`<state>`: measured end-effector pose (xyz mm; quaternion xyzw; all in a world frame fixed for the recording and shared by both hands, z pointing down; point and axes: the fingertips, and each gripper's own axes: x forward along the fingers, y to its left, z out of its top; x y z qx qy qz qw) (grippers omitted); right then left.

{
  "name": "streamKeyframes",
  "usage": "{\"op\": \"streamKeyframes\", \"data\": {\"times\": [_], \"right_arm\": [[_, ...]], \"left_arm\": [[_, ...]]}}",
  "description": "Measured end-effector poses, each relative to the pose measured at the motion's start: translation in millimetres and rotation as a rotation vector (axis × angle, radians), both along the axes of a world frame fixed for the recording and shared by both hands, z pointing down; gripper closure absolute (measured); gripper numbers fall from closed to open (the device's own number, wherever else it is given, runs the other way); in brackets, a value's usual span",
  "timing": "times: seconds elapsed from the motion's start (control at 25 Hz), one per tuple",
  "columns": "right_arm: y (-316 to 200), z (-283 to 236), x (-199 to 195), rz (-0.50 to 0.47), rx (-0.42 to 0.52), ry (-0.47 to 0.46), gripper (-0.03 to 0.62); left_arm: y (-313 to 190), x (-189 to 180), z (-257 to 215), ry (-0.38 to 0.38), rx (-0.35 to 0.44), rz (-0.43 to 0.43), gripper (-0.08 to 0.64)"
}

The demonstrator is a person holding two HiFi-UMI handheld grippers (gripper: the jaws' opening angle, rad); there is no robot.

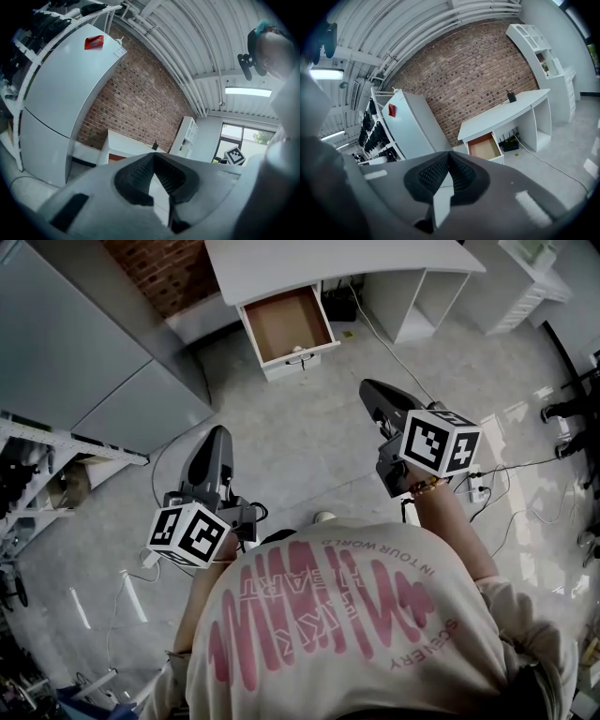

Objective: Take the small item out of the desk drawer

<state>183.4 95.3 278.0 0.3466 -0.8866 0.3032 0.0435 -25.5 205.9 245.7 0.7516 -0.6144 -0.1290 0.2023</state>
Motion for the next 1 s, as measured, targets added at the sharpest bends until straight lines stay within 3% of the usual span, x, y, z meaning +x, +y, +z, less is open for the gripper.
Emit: {"op": "streamKeyframes", "data": {"times": [0.6, 1.0], "right_arm": [[-20.6, 22.9, 25.5, 0.024, -0.054, -0.022, 0.578], [-16.1, 59.4, 4.9, -0.023, -0.134, -0.009, 0.58]], "left_arm": [[-23.2, 24.0, 5.3, -0.023, -0.031, 0.015, 0.558], [-21.2, 18.9, 19.9, -0.041, -0.104, 0.01, 0.557]]}}
